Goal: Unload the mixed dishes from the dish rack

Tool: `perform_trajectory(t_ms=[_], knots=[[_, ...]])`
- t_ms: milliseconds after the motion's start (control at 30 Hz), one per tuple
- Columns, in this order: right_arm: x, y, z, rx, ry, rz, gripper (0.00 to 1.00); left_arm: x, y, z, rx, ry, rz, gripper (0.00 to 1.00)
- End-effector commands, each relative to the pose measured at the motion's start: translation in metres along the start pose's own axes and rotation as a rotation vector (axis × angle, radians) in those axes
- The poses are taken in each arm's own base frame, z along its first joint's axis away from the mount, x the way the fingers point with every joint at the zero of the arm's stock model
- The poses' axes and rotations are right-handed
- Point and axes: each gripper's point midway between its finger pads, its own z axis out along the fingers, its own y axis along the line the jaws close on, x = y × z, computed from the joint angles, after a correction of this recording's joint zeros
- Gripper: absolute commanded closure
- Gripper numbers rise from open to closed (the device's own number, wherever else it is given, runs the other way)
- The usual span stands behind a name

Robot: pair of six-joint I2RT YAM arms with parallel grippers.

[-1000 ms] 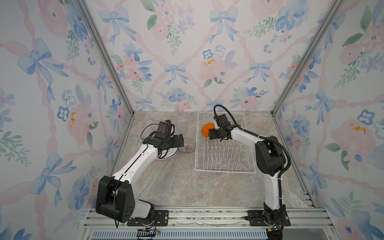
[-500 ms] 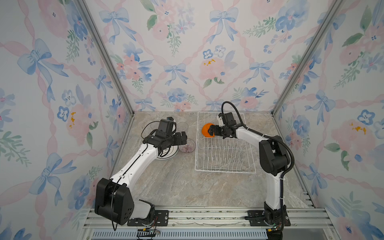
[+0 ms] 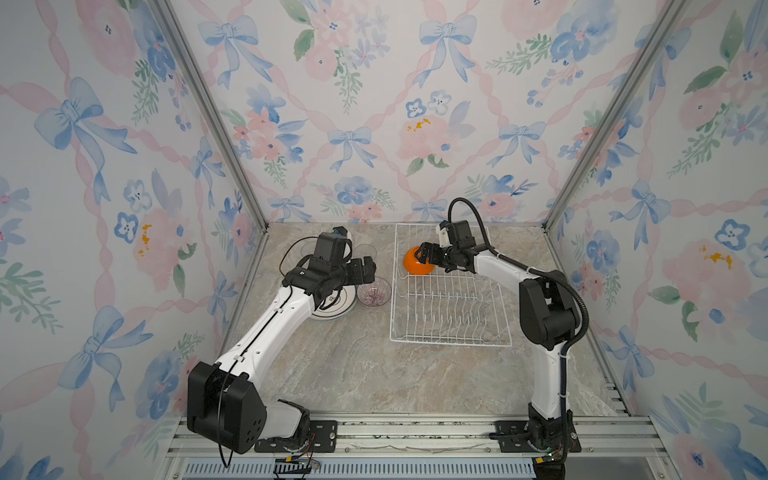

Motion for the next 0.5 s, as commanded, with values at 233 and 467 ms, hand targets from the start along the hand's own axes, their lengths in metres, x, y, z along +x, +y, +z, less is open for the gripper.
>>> perform_trajectory(t_ms=[233,467], knots=[[0.010,-0.007,0.014,-0.024,0.036,0.043,0.03,-0.002,-0.005,-0.001,0.010,-0.006,-0.014,0.02],[0.010,-0.018,0.013,0.007,0.044,0.066,0.03,-0.001,-0.007,-0.002,0.016,-0.005,-0.018,0.02]])
